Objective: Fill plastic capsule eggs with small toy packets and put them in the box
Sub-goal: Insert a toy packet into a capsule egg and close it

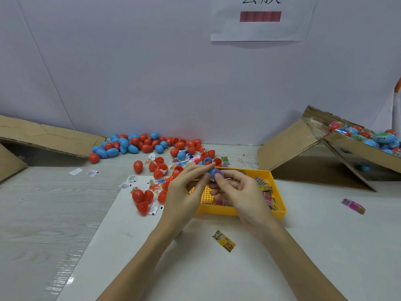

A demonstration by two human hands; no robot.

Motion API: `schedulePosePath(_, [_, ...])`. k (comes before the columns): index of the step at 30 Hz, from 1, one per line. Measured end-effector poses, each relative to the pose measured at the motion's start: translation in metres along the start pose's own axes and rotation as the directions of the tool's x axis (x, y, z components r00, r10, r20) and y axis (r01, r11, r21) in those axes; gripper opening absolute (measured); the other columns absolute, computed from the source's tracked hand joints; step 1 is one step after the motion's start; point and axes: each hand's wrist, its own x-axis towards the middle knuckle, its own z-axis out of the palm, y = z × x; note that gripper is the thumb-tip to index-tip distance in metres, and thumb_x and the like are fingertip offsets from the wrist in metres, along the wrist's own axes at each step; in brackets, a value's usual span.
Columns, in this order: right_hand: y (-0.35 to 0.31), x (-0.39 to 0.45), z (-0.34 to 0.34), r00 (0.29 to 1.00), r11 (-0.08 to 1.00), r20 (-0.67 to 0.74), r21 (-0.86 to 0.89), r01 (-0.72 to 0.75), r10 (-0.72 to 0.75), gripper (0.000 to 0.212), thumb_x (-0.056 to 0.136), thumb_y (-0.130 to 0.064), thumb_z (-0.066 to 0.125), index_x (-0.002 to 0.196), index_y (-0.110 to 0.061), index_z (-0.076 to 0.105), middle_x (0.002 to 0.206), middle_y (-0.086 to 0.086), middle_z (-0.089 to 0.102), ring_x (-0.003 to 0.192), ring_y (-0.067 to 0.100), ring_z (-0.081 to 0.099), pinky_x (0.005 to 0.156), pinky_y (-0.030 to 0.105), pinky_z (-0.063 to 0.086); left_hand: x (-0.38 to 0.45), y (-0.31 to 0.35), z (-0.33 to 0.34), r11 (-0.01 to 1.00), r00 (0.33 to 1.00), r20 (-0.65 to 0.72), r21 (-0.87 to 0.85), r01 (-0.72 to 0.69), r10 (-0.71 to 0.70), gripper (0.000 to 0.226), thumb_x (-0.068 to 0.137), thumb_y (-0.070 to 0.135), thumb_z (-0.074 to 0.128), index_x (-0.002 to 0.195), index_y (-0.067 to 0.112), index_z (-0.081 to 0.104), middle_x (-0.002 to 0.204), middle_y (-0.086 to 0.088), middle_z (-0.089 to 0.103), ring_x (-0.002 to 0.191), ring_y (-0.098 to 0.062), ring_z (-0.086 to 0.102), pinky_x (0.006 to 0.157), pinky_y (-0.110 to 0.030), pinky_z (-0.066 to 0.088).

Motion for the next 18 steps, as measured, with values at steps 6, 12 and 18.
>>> schedulePosePath(6, [0.001,0.0,-0.003,0.996,0.986,0.067,-0.154,0.066,-0.056,0.035,0.098,-0.016,0.071,0.129,-0.03,0.068,0.104,-0.002,0.078,0.095,0.017,0.077,0.076,0.028,0.062,0.001,-0.002,-0.002,0.998,0.998,-0.018,-0.032,0.051,-0.052,0.025,0.092,0.019,0.073,0.117,0.022,0.075,0.111,0.009,0.074,0.106,-0.014,0.071,0.088,-0.027,0.059])
schedulePosePath(12, [0.003,0.001,-0.003,0.998,0.959,-0.043,-0.281,0.029,-0.042,0.019,0.101,-0.027,0.066,0.116,-0.017,0.073,0.09,0.002,0.078,0.075,0.021,0.076,0.071,0.032,0.064,-0.001,-0.003,-0.003,0.992,0.991,0.11,0.093,-0.083,0.073,0.037,0.093,-0.005,0.066,0.123,0.015,0.072,0.122,0.006,0.069,0.119,-0.014,0.064,0.096,-0.028,0.056])
schedulePosePath(18, [-0.003,0.004,-0.012,0.996,0.963,-0.069,-0.267,0.042,-0.063,0.018,0.095,-0.015,0.075,0.111,-0.021,0.074,0.1,-0.001,0.077,0.088,0.012,0.076,0.068,0.023,0.061,0.001,-0.009,-0.006,0.93,0.987,0.093,0.332,-0.157,0.133,0.042,0.098,-0.004,0.059,0.133,0.02,0.065,0.13,0.014,0.062,0.123,-0.001,0.057,0.1,-0.019,0.05])
